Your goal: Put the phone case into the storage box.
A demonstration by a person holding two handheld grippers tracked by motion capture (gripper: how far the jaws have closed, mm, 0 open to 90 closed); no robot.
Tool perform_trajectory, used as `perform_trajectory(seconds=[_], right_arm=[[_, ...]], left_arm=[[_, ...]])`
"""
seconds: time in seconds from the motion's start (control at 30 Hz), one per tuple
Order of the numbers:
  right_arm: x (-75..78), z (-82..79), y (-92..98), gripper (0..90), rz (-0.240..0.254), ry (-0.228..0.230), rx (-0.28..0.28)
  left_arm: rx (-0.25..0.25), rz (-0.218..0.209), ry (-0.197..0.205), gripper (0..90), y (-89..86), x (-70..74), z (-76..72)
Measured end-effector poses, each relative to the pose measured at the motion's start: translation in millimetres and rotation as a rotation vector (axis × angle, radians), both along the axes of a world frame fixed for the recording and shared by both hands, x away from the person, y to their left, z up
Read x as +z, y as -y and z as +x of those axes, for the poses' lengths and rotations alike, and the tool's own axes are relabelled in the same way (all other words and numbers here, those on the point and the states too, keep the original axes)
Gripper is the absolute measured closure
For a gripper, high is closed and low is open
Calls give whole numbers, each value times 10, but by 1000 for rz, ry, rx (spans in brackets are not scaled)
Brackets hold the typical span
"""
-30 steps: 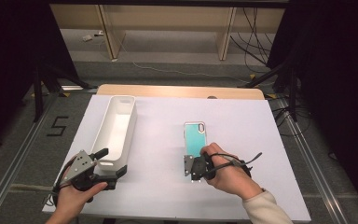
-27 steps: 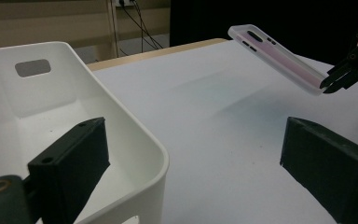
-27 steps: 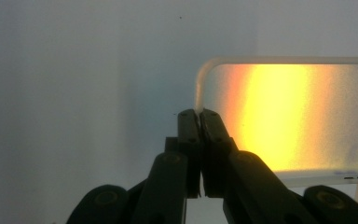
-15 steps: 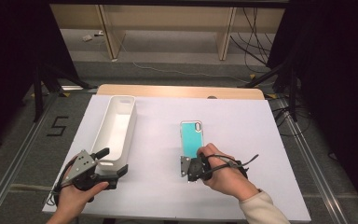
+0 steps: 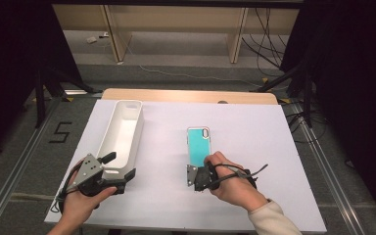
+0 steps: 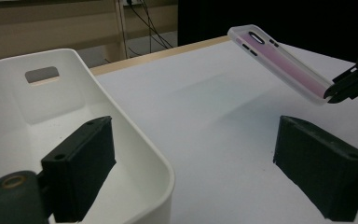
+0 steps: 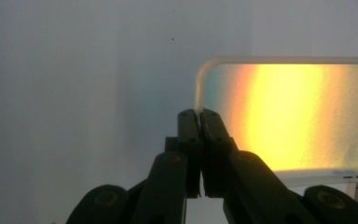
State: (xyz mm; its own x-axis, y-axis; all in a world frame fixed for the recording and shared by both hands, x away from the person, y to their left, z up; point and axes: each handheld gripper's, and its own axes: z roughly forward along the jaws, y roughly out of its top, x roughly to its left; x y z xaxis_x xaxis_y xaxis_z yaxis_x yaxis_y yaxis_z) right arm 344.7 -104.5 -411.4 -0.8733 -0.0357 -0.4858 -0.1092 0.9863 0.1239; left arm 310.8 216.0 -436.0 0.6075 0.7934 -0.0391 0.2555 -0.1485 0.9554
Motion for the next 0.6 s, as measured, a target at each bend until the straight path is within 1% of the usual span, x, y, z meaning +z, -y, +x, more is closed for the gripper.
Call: perform_trajectory(seconds=[0.03, 0.1, 0.13, 0.17, 0.2, 0.23, 0.27, 0.3, 0.33, 0.4, 0.43, 0.47, 0.53, 0.6], right_arm=[[-7, -8, -6, 887, 4, -3, -9], [-12, -3, -20, 887, 2, 3, 2], [-20, -5, -25, 887, 5, -3, -4], [-26, 0, -32, 887, 3, 9, 9], [-28, -15, -42, 887, 9, 7, -8], [-29, -11, -47, 887, 4, 1, 1], [-32, -6, -53, 887, 1, 11, 13], [-35, -21, -61, 887, 6, 3, -3], [-36, -17, -65, 887, 2, -2, 3], [-42, -5, -72, 887, 0, 12, 26], [-49, -17, -79, 887, 1, 8, 9], [-48, -25, -85, 887, 0, 5, -1], [-54, -25, -93, 887, 1, 8, -1], [-56, 0, -96, 887, -2, 13, 31]], left_arm=[[-1, -3, 2, 130, 13, 14, 9], [-6, 6, 2, 138, 37, 38, 32], [-8, 5, -4, 140, 48, 47, 44], [-13, -1, -8, 143, 58, 52, 61], [-13, 1, -16, 148, 68, 62, 74], [-22, -1, -23, 149, 79, 69, 94], [-31, 1, -25, 155, 89, 78, 117], [-38, -3, -31, 159, 105, 85, 139], [-40, 2, -39, 165, 124, 96, 159], [-50, -5, -47, 179, 174, 116, 205], [-53, 4, -49, 185, 200, 130, 229], [-51, 8, -57, 191, 232, 142, 252], [-62, 16, -73, 204, 293, 161, 308], [-61, 19, -99, 227, 361, 171, 362]])
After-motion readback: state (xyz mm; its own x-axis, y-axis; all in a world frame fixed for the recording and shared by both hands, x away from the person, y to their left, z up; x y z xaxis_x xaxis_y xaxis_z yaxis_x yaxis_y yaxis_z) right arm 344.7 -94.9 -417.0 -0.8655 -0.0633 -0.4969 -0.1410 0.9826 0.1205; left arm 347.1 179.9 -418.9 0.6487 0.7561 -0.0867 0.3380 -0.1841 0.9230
